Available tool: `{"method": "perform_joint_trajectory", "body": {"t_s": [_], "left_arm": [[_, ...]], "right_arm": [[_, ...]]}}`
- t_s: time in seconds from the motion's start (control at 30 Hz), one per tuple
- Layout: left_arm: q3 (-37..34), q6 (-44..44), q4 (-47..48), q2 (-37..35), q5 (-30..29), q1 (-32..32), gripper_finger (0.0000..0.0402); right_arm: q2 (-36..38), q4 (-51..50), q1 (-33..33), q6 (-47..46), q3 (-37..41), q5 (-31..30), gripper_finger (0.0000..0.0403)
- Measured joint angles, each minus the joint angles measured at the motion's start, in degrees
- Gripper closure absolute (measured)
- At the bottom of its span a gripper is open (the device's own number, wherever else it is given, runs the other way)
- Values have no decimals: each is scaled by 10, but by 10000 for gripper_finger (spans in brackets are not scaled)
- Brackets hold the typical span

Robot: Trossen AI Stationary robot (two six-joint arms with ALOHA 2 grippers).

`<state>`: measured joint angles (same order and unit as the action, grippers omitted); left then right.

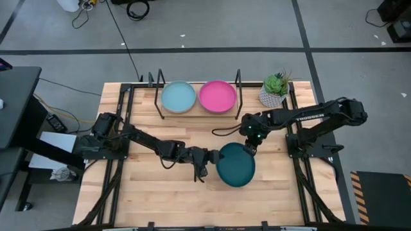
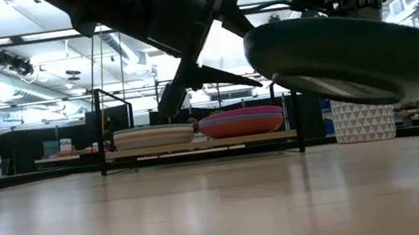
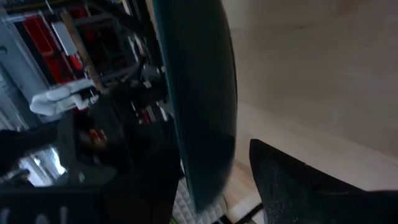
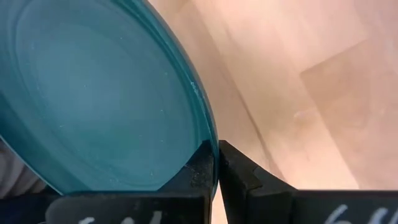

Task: Place and stack plates onto a shelf
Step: Stack the dark blue plate on top of the pink plate on the shelf

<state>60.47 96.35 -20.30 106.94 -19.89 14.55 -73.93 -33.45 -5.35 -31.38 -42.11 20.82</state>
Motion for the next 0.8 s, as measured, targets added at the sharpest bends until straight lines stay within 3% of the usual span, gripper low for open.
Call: {"method": "perform_joint_trajectory", "body": {"t_s": [0.17,0.4,0.63,0.8], "left_arm": [[0,6,1,0,19,1,223],[0,3,9,0,33,1,289],[-2,-21,64,1,38,-2,356],[0,-35,65,-2,34,-9,359]], "right_arm": [[0,10,-15,21,0,-3,382],[0,30,-29,76,0,-38,377],[7,59,-41,91,-1,-48,341],[48,44,-61,104,-9,-57,310]]}}
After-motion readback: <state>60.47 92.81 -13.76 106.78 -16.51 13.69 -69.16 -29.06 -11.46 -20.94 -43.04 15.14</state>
